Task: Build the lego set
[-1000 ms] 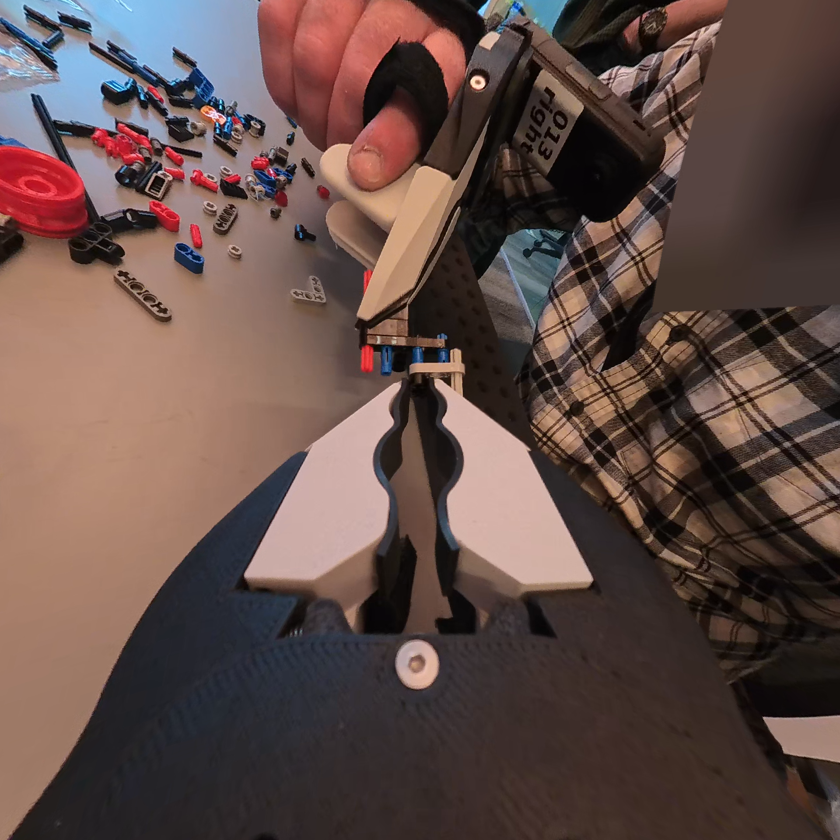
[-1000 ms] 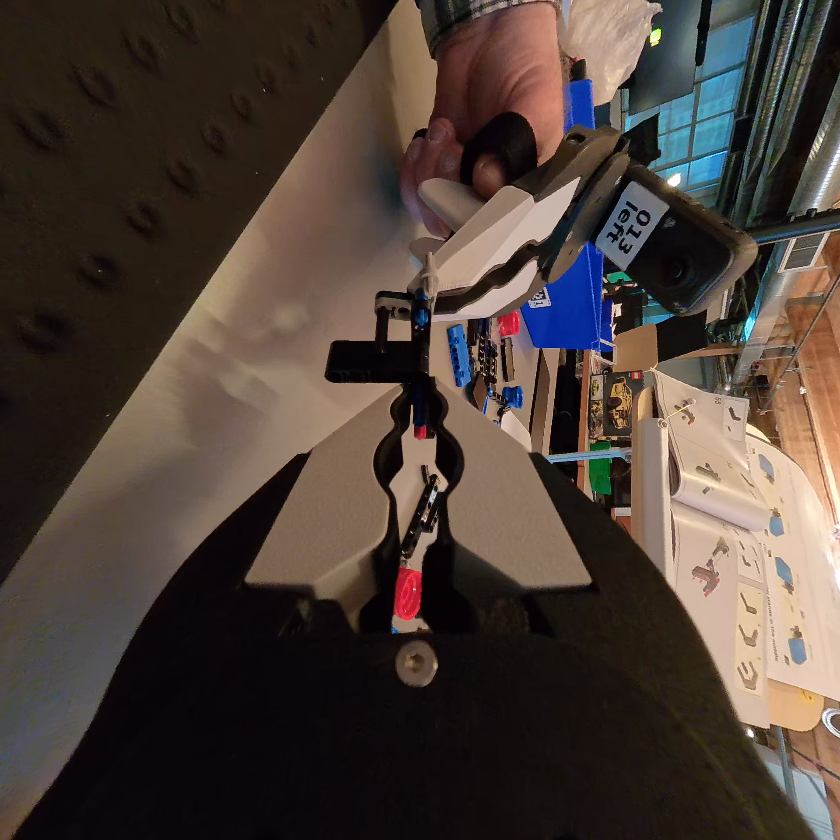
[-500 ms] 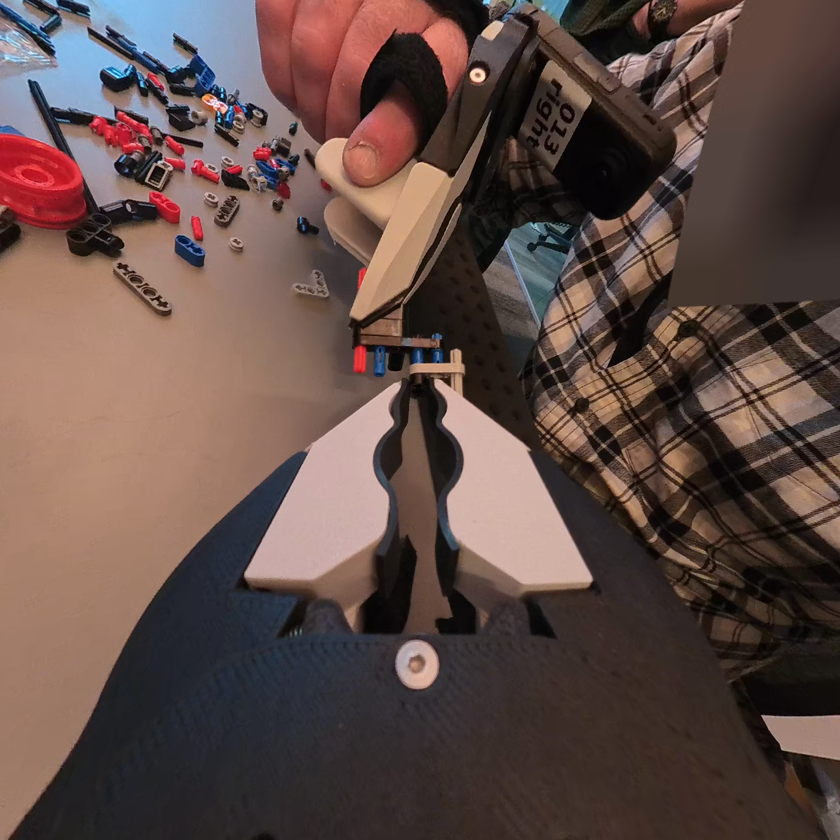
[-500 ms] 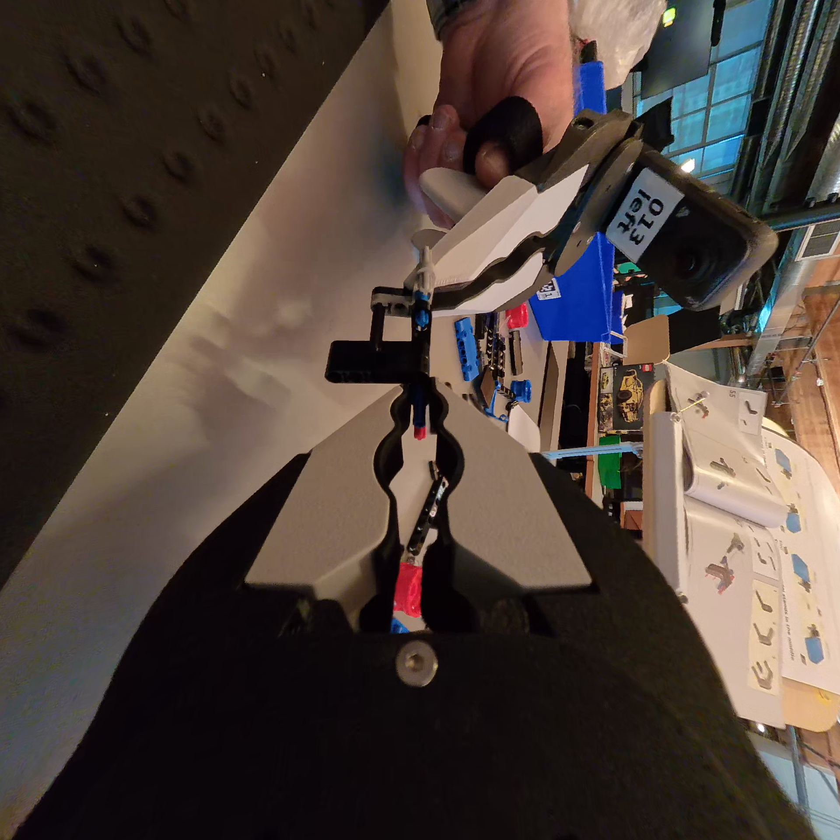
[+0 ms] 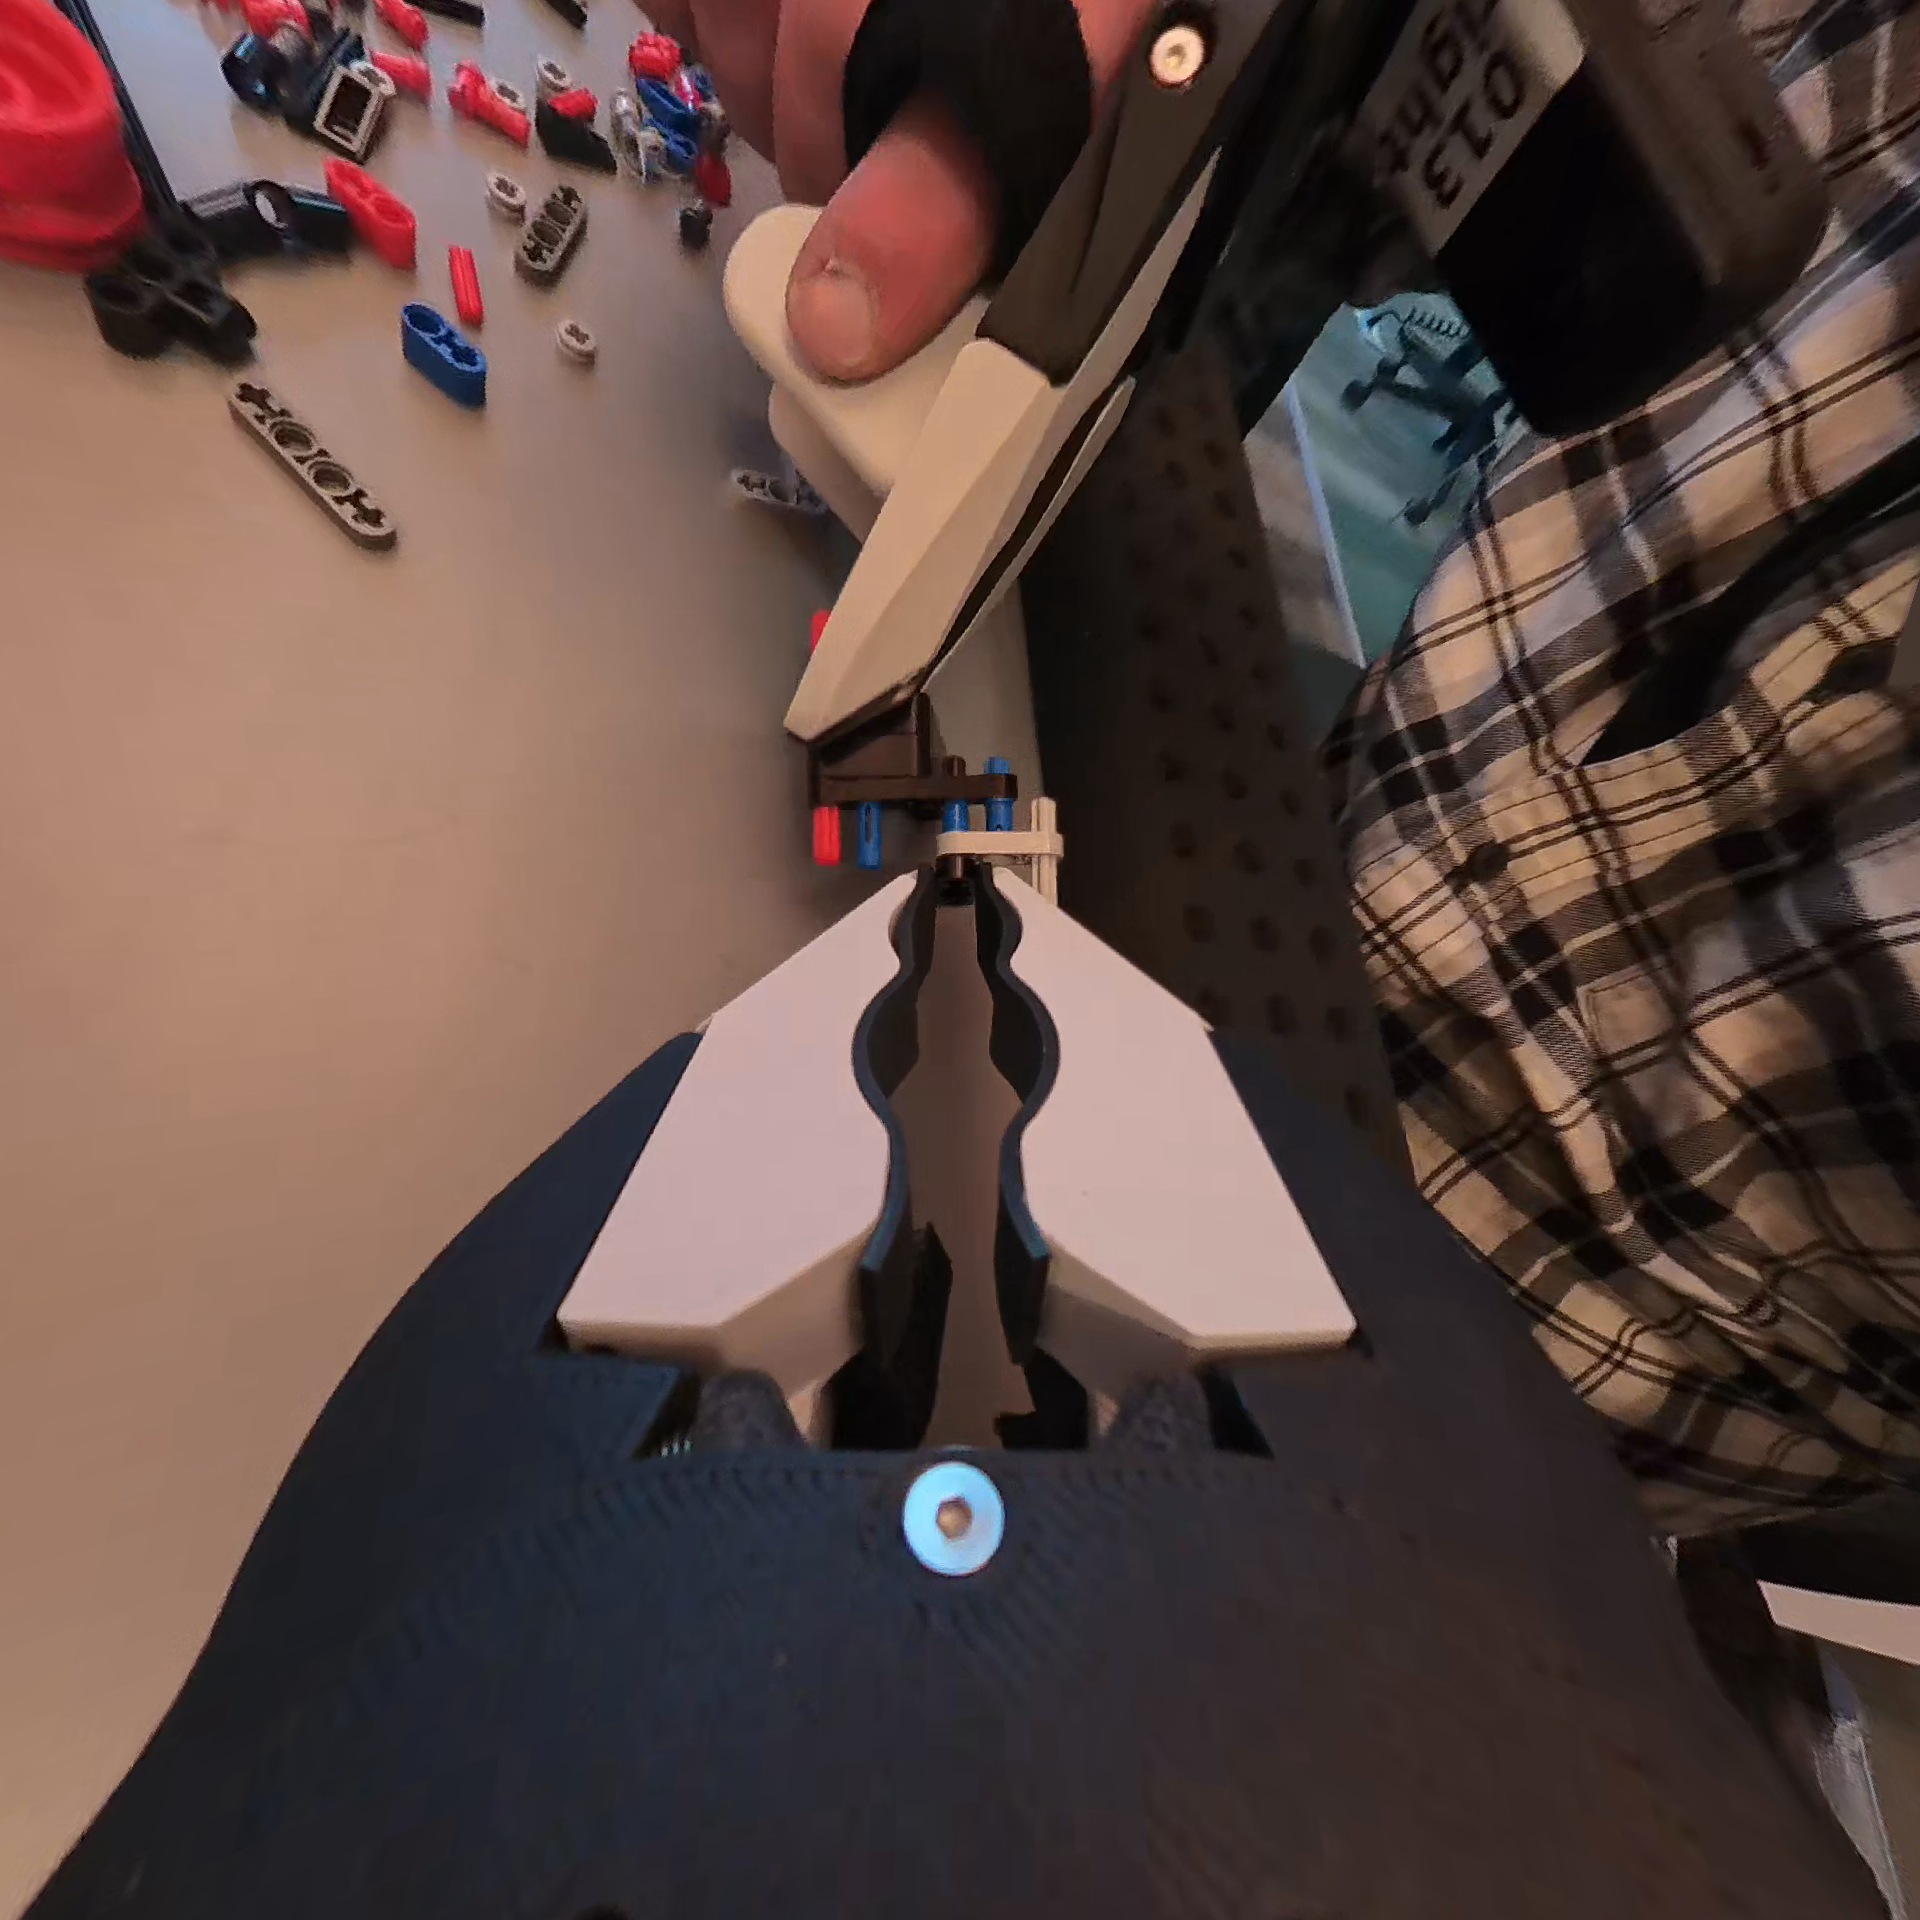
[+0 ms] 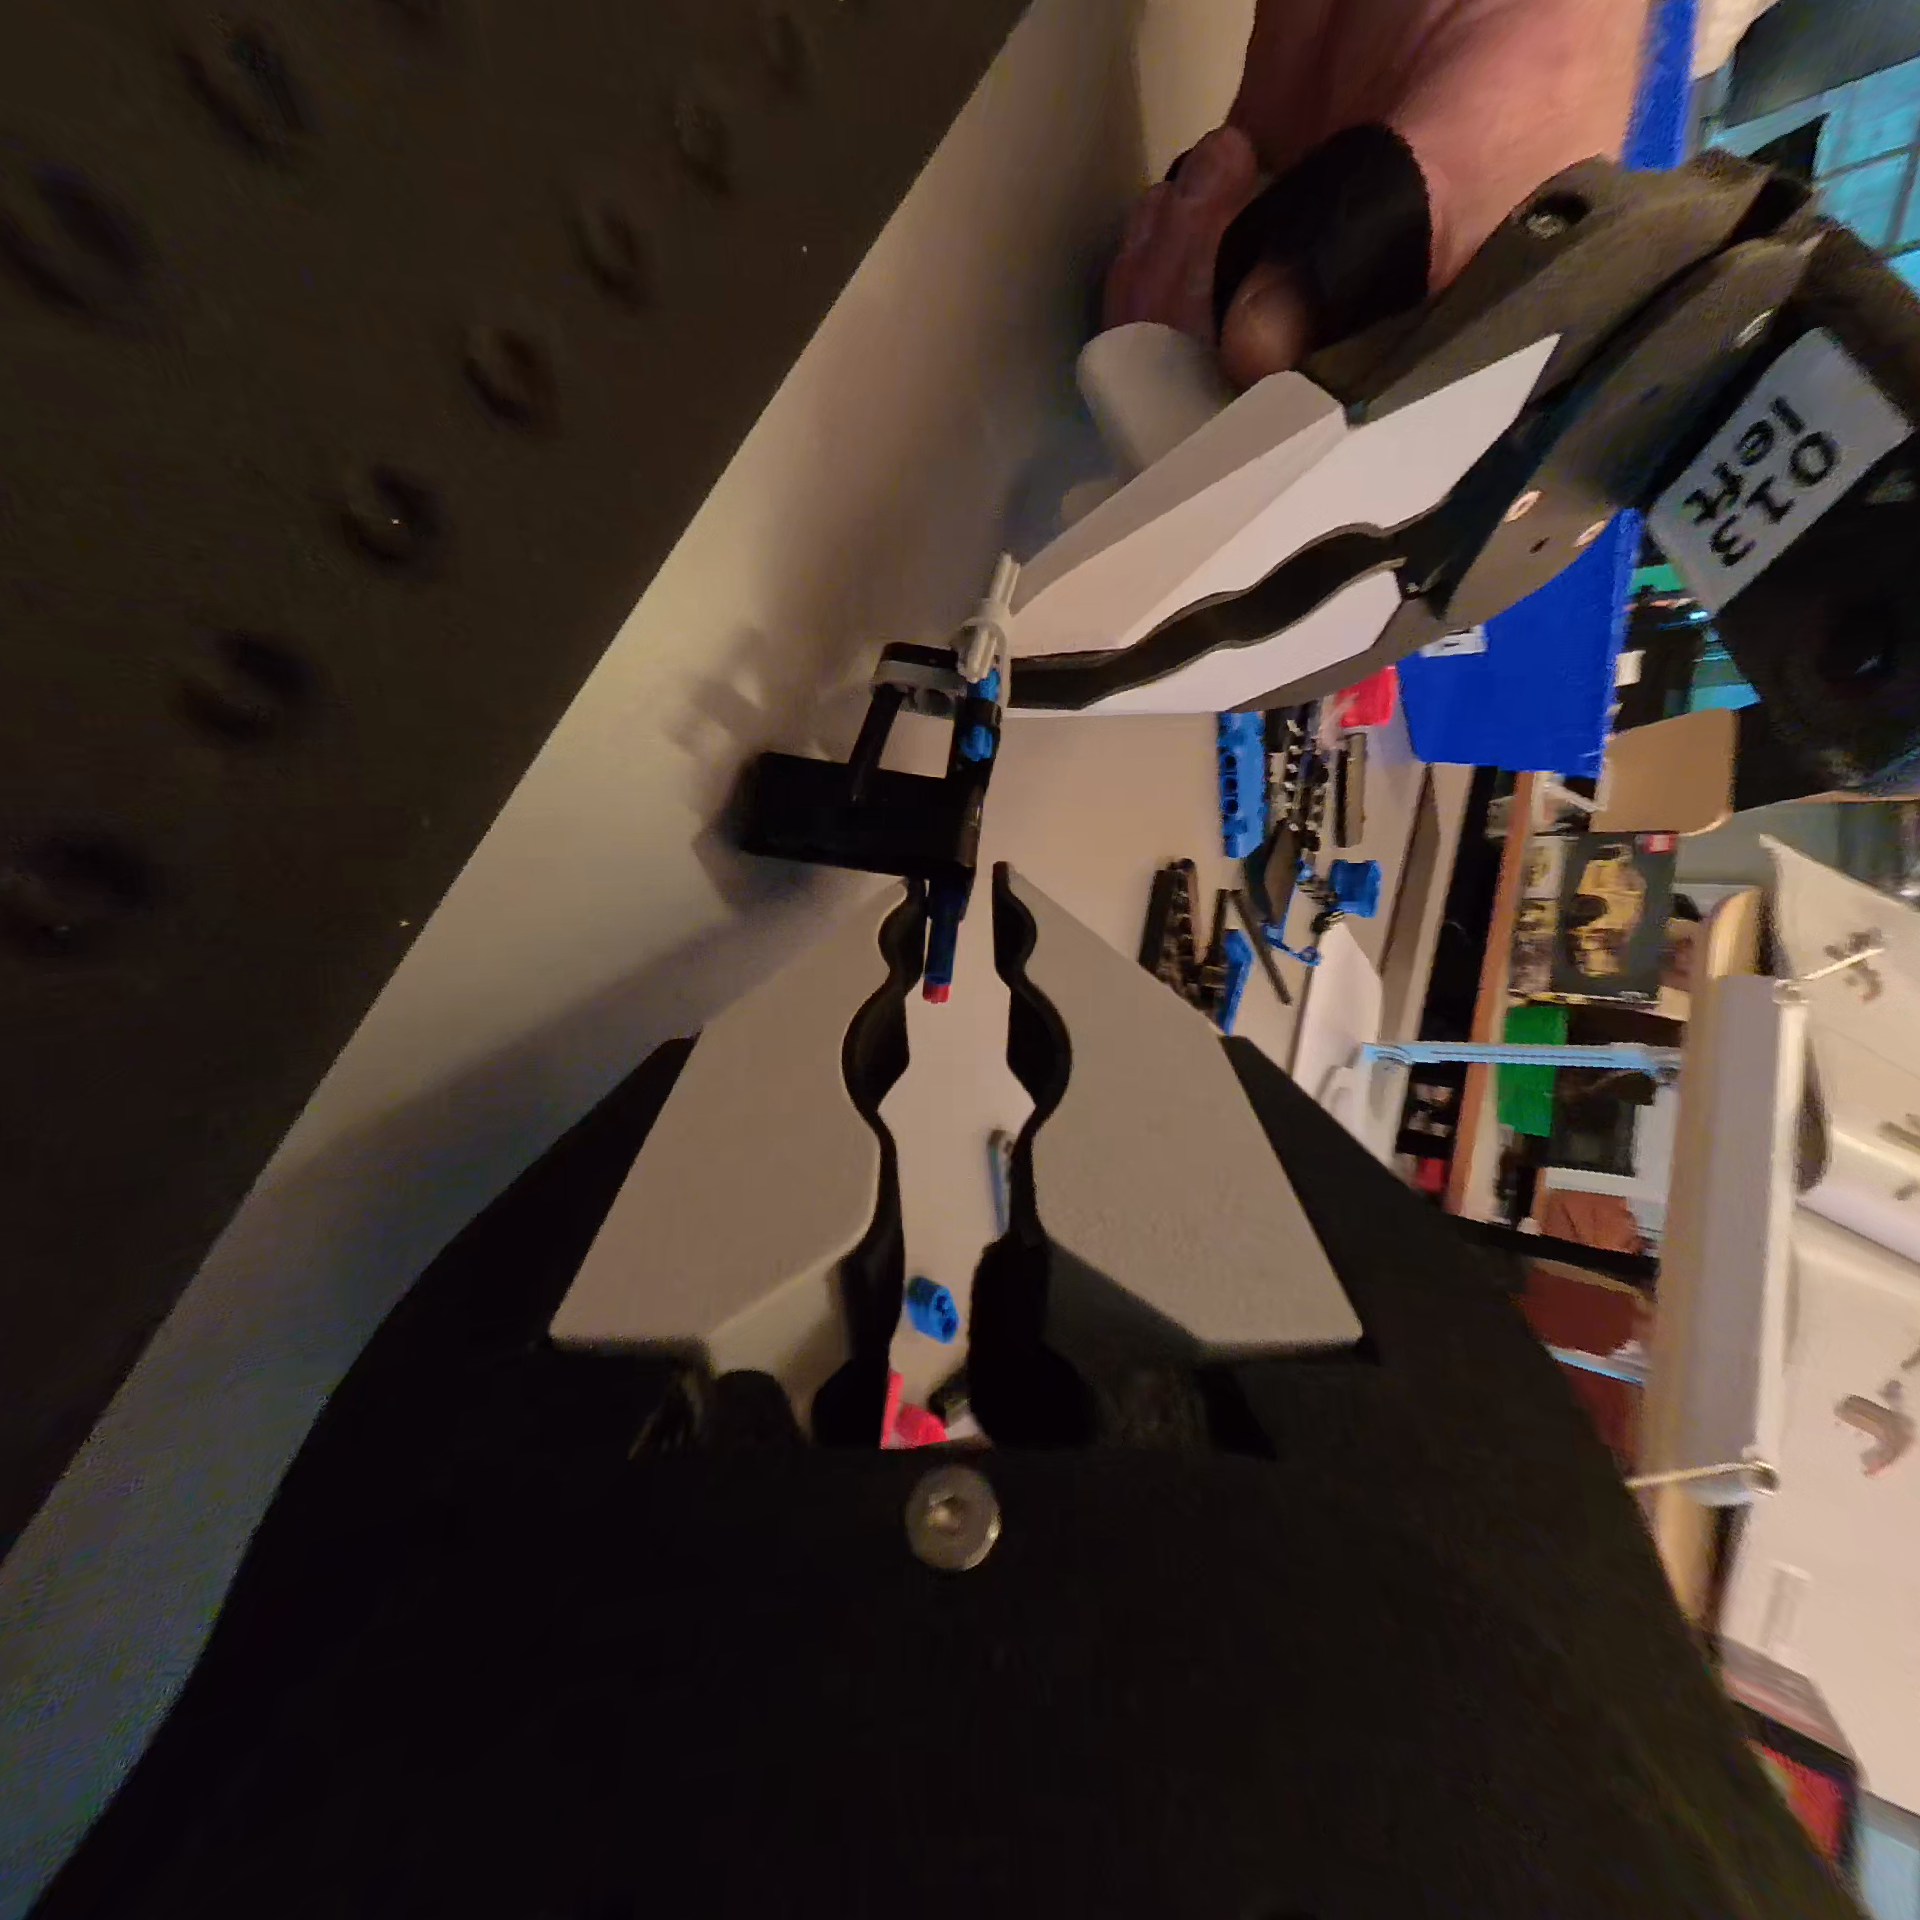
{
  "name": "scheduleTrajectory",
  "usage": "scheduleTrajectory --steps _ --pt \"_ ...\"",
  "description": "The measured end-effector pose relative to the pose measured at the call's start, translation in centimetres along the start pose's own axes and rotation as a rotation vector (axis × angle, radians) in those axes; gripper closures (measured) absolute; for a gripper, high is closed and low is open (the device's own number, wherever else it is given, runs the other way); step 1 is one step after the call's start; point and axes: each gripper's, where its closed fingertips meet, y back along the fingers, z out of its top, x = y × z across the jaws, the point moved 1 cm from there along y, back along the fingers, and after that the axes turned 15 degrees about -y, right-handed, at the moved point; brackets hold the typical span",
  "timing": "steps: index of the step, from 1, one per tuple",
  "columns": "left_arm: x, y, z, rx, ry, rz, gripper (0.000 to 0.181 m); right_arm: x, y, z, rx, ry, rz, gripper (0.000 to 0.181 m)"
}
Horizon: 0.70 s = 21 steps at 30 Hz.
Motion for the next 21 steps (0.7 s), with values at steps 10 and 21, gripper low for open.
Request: scheduleTrajectory --steps 10,21 --pt "0.4 -0.1 -0.3 0.023 -0.004 0.037 0.176 1.0 0.9 -0.5 -0.012 -0.192 0.176 0.164" --pt "0.8 0.3 0.0 -0.031 0.088 0.076 0.176 -0.5 1.6 0.9 -0.11 -0.433 0.232 0.167"
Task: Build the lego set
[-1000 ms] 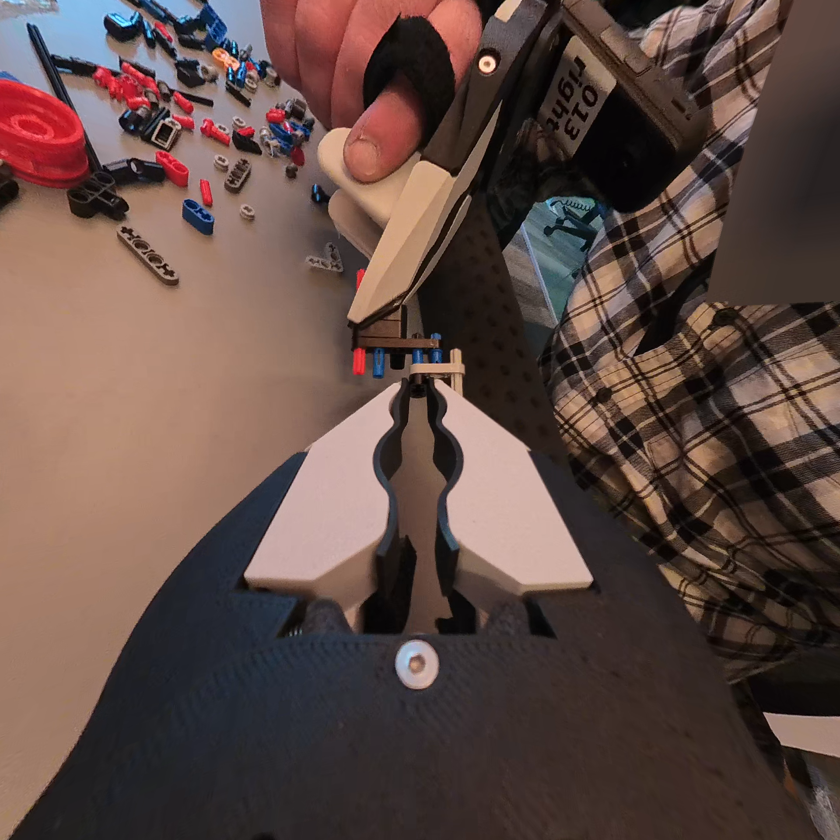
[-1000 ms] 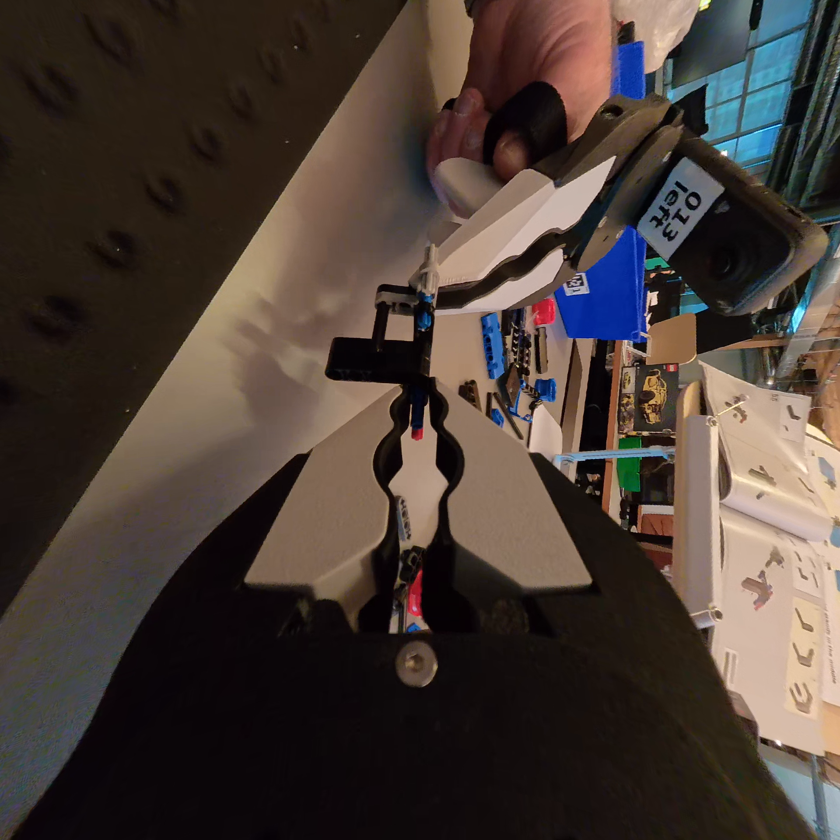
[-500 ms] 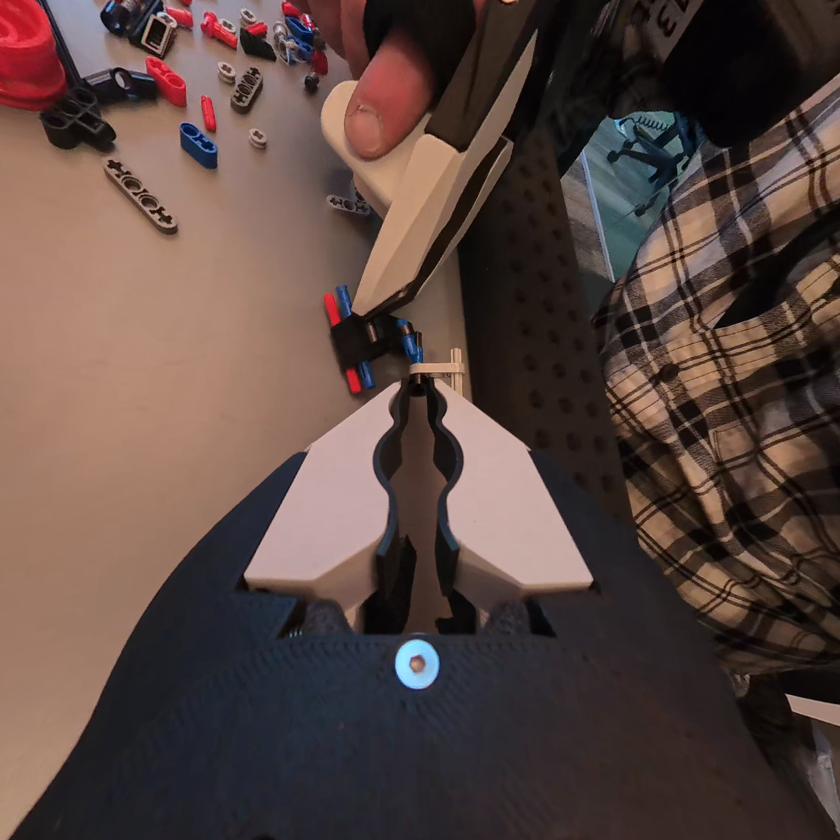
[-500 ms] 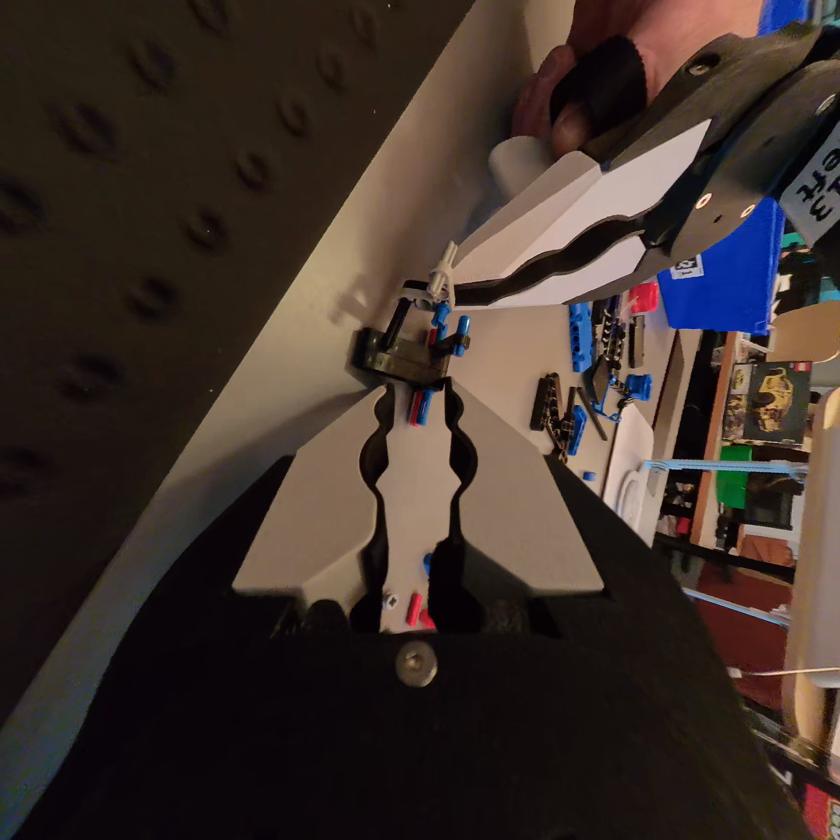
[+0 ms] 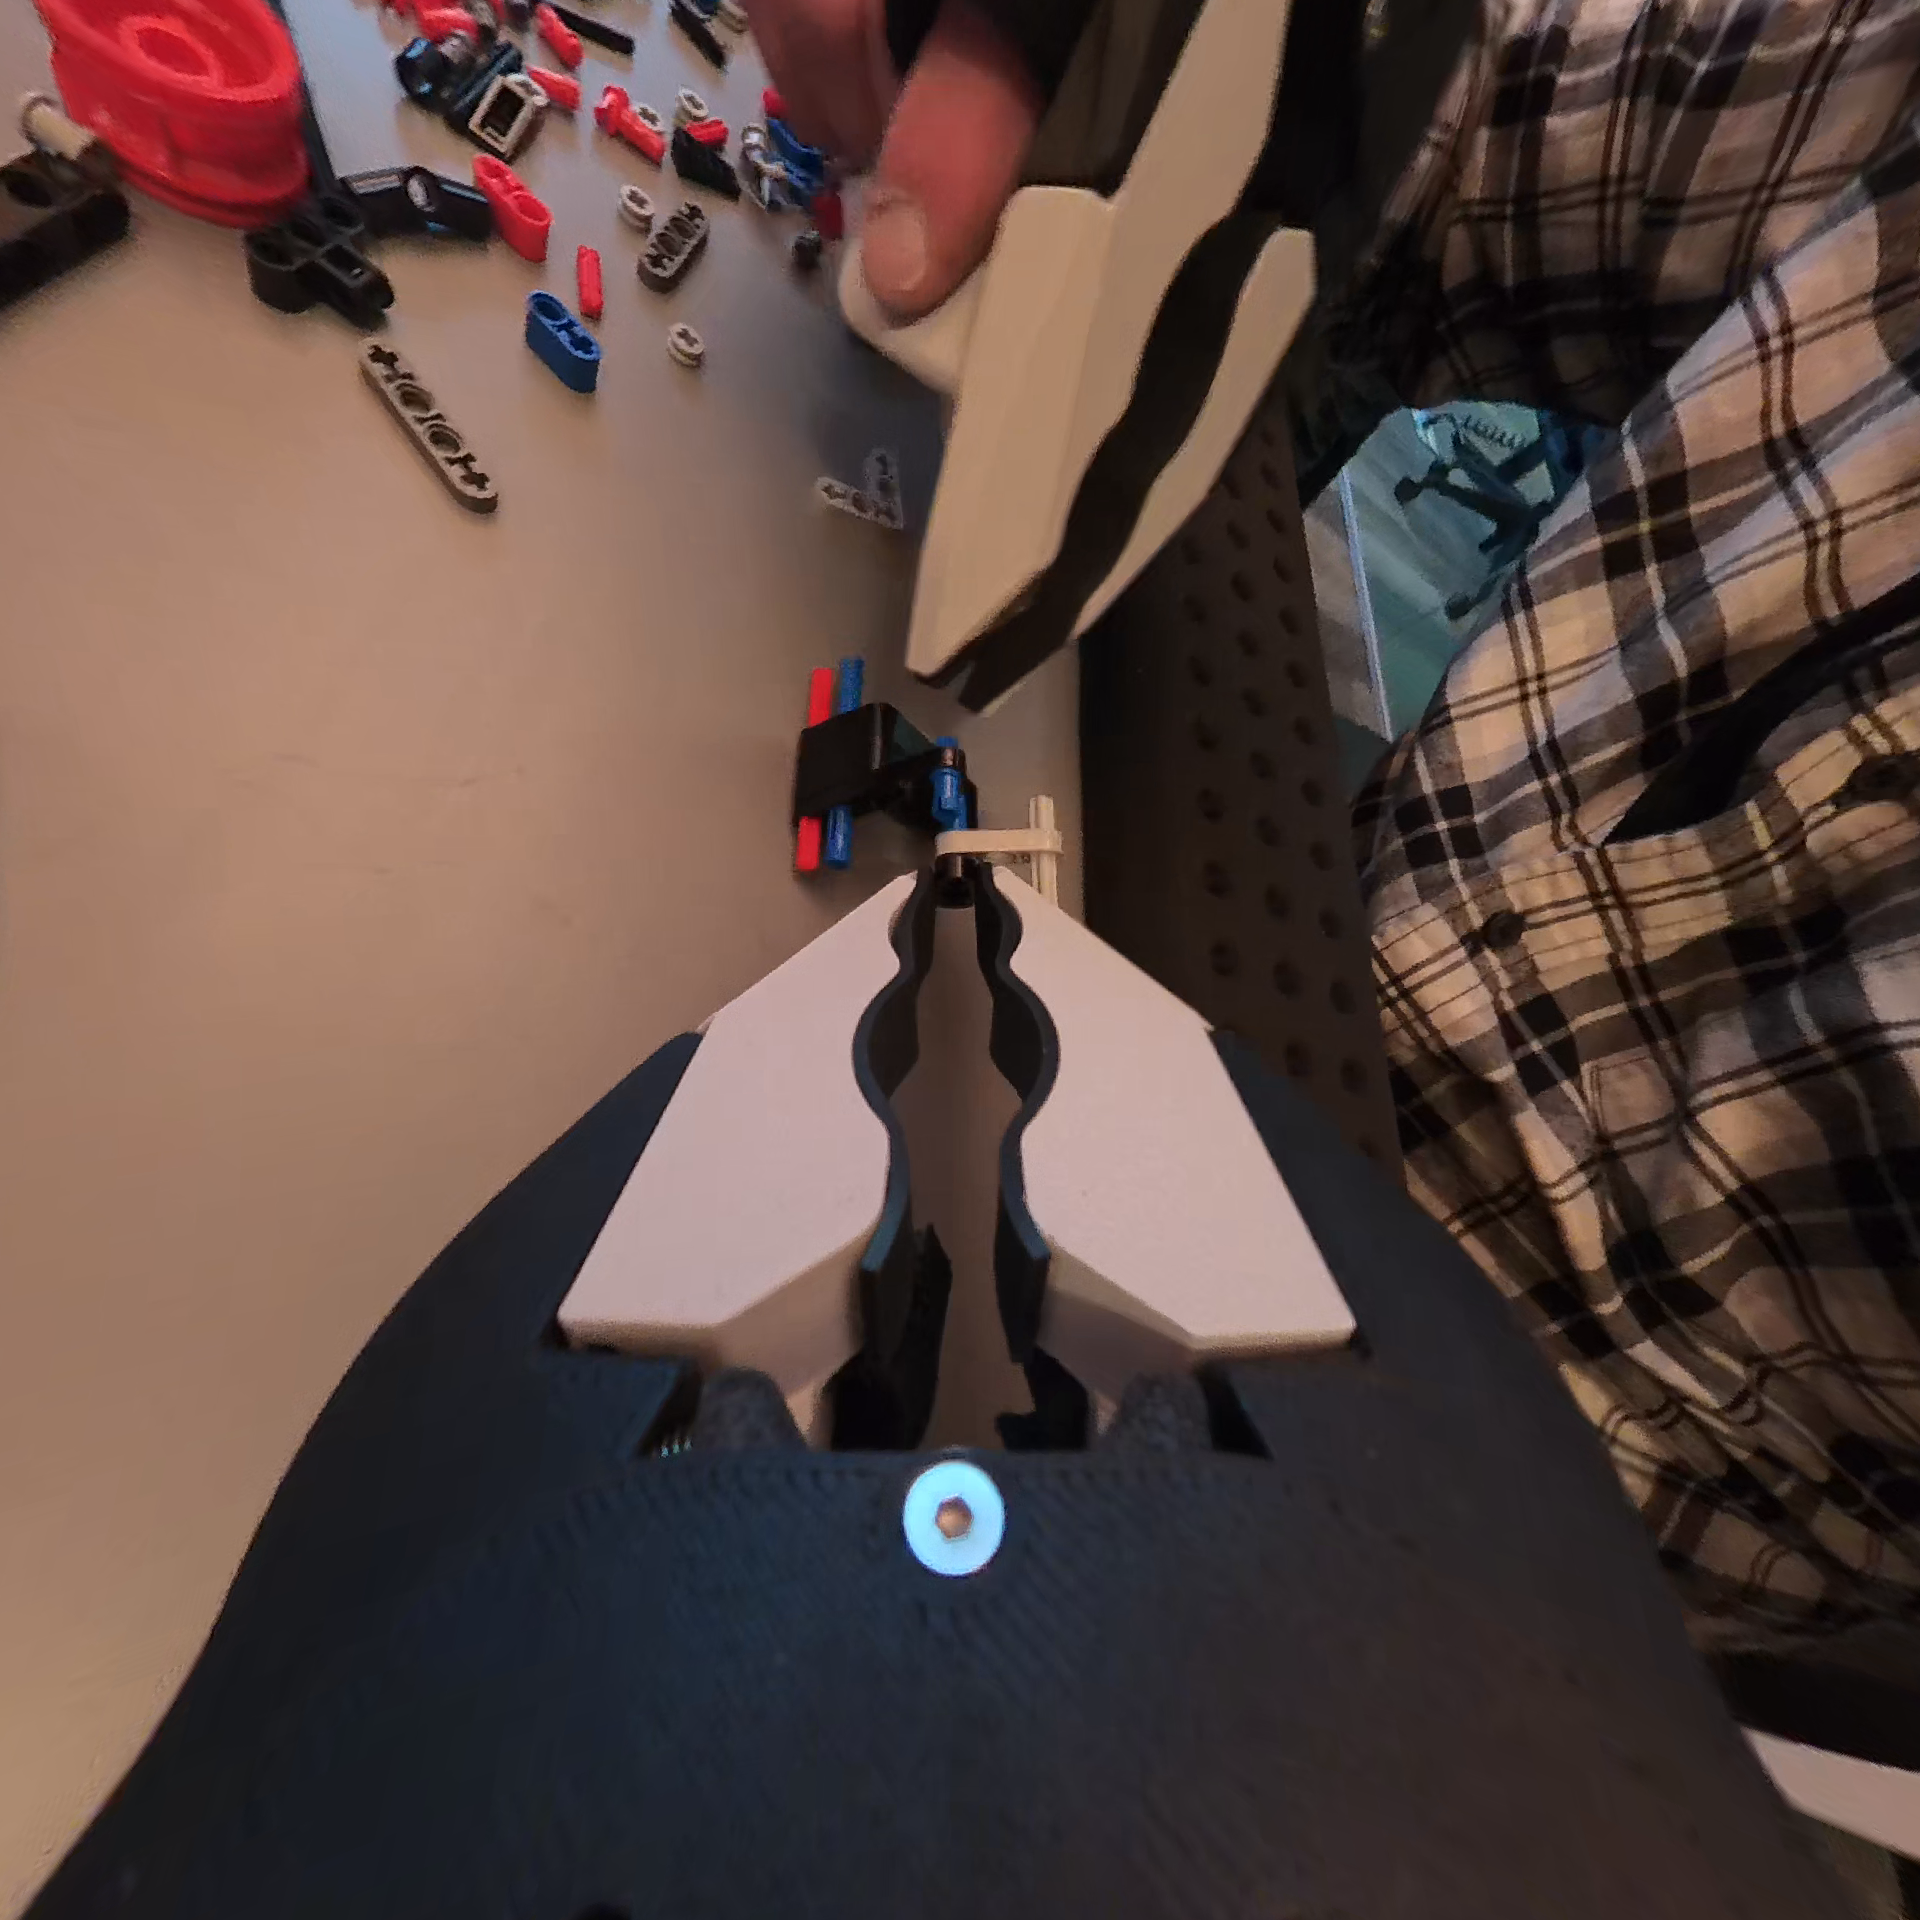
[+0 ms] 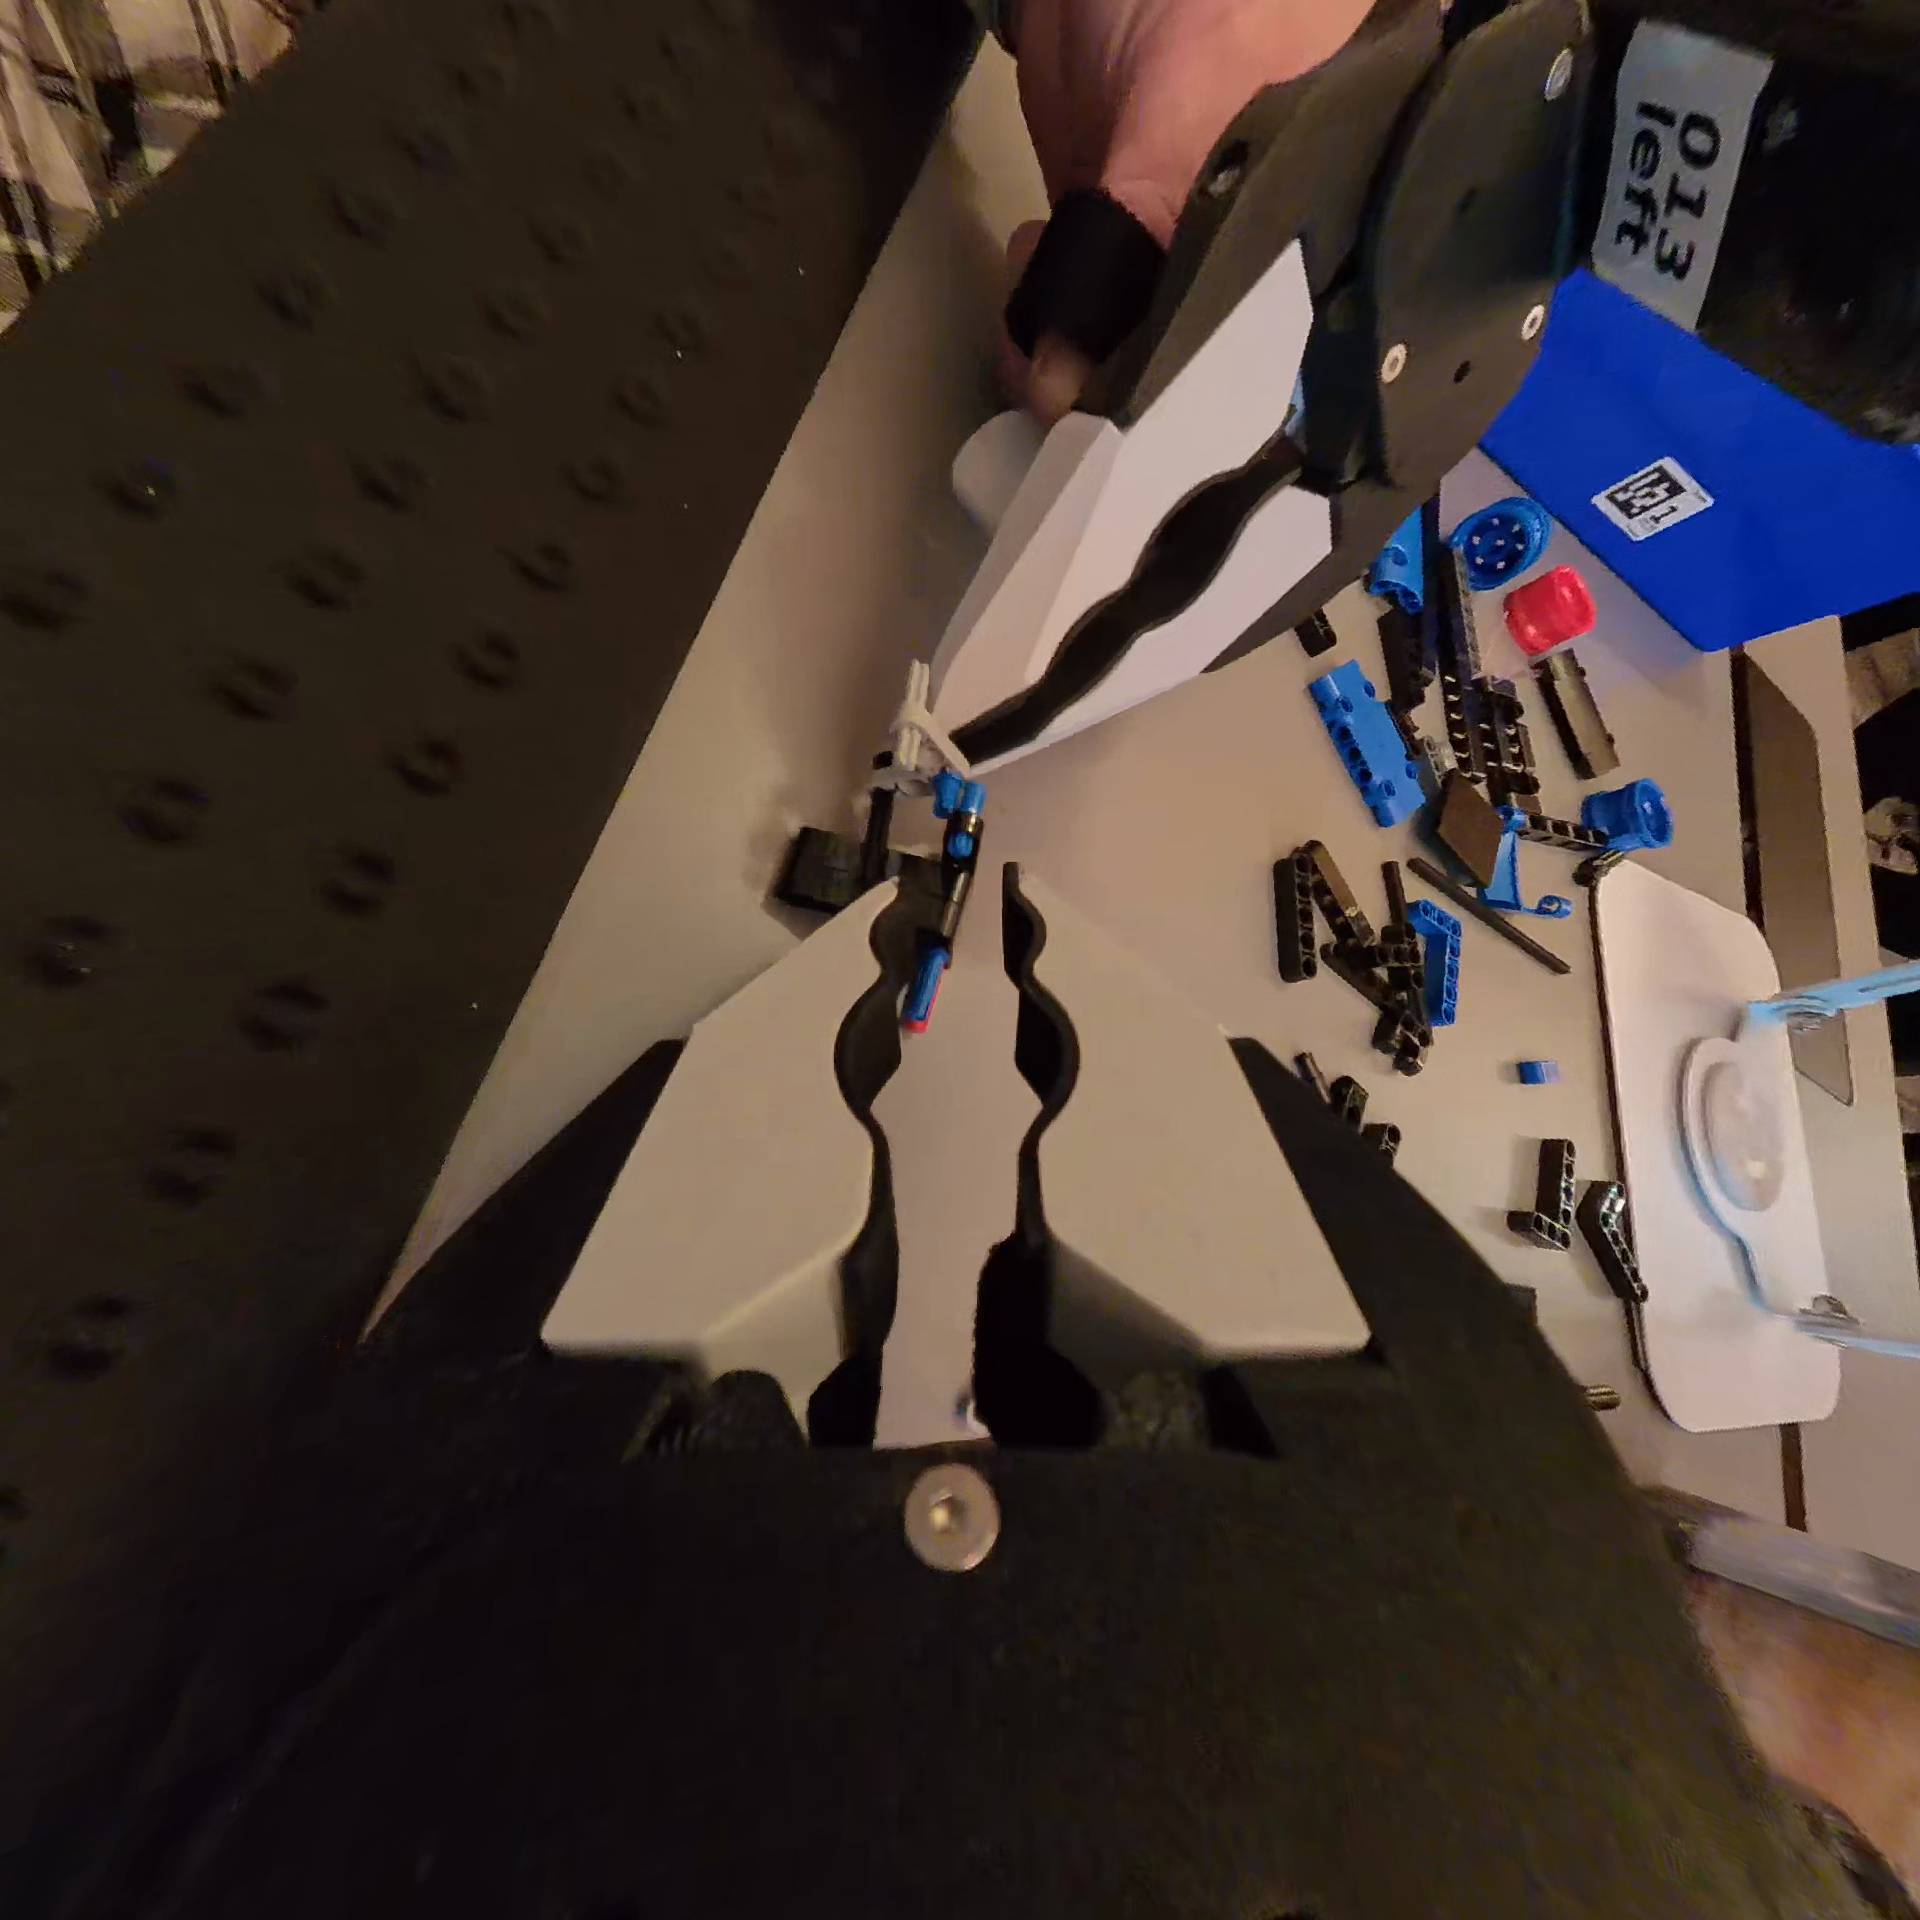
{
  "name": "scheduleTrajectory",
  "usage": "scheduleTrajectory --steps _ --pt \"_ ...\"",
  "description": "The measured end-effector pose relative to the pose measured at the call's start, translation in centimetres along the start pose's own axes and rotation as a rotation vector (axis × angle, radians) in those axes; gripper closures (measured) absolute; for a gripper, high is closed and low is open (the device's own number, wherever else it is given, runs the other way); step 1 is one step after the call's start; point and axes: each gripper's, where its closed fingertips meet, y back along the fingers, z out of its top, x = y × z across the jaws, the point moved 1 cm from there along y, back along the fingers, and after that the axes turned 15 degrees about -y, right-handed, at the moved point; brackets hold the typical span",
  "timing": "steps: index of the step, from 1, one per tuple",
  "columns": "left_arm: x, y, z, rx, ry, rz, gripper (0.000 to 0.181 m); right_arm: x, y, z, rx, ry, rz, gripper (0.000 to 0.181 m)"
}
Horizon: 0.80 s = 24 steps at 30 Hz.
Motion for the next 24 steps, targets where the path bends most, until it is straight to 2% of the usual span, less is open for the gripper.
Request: scheduleTrajectory --steps 2,5,11,13,15,21,24 --pt "0.0 -0.1 -0.1 0.0 0.036 0.006 0.176 0.4 0.1 0.4 -0.002 0.006 0.014 0.175" --pt "0.0 -0.2 -0.5 0.015 0.061 0.019 0.176 1.2 0.2 0.7 -0.004 -0.008 0.057 0.177" --pt "-0.9 -0.5 -0.2 -0.003 0.082 -0.02 0.176 2.2 -1.6 0.1 0.074 0.033 0.048 0.168" --pt "-0.7 -0.3 0.0 -0.036 0.104 -0.024 0.176 2.2 -1.6 -0.1 0.077 0.038 0.043 0.176" --pt "-1.0 0.2 0.8 -0.102 0.134 -0.063 0.176 2.2 -1.6 0.0 0.077 0.044 0.04 0.176" --pt "-1.0 0.4 0.8 -0.124 0.151 -0.053 0.176 1.9 -1.6 0.1 0.066 0.001 0.039 0.18" --pt "-1.0 0.6 0.9 -0.134 0.129 -0.026 0.171 1.8 -1.3 0.4 0.034 -0.078 0.077 0.18"
